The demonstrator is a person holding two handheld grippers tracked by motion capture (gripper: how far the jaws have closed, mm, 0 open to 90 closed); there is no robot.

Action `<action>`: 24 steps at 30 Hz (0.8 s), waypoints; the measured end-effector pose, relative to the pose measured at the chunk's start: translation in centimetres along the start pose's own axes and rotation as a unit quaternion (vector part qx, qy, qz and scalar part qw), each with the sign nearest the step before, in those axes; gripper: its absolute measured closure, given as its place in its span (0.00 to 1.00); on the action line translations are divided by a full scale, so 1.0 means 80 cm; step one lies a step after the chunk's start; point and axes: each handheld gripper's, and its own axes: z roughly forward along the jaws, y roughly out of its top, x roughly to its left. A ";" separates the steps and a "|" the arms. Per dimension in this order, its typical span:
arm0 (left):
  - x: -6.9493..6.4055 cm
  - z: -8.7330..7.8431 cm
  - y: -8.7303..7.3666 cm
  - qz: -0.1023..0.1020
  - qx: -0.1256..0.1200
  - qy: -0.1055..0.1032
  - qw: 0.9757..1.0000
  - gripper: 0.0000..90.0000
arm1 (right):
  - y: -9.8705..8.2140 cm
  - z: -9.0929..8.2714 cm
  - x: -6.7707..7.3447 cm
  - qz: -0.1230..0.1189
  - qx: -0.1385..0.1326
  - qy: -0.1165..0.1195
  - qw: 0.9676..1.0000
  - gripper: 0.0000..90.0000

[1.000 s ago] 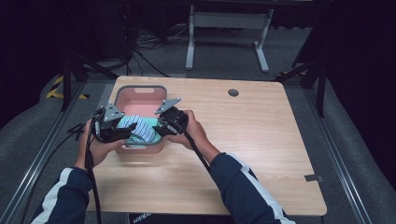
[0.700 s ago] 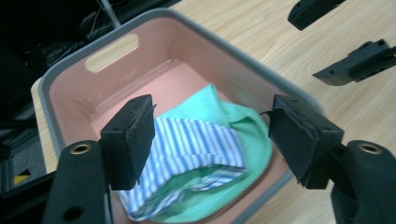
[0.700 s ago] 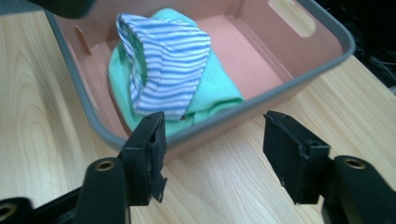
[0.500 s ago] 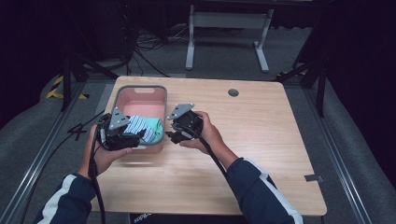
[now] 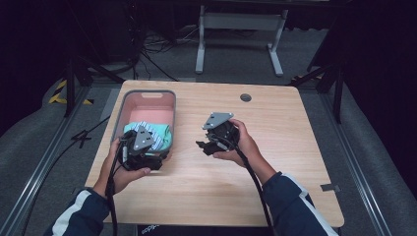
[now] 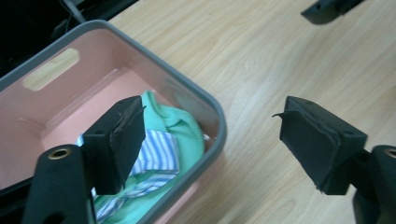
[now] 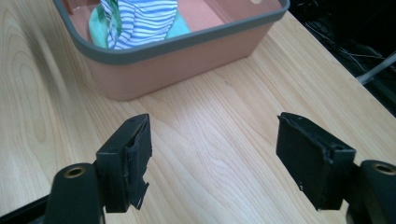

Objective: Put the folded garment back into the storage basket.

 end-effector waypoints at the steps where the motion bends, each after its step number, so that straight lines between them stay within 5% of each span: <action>1: -0.003 0.002 0.000 0.002 0.001 -0.001 1.000 0.23 | -0.002 -0.002 -0.001 0.000 -0.001 -0.003 1.000 0.31; 7: -0.017 0.007 0.000 0.023 0.002 -0.002 1.000 0.21 | -0.024 -0.019 -0.003 0.001 -0.005 -0.029 1.000 0.32; 16: -0.035 0.016 0.002 0.043 -0.004 -0.024 0.999 0.20 | -0.057 -0.039 -0.006 0.007 0.006 -0.041 0.999 0.31; 24: -0.052 0.036 -0.006 0.066 0.016 -0.041 0.997 0.20 | -0.097 -0.053 -0.011 0.018 0.019 -0.043 0.999 0.31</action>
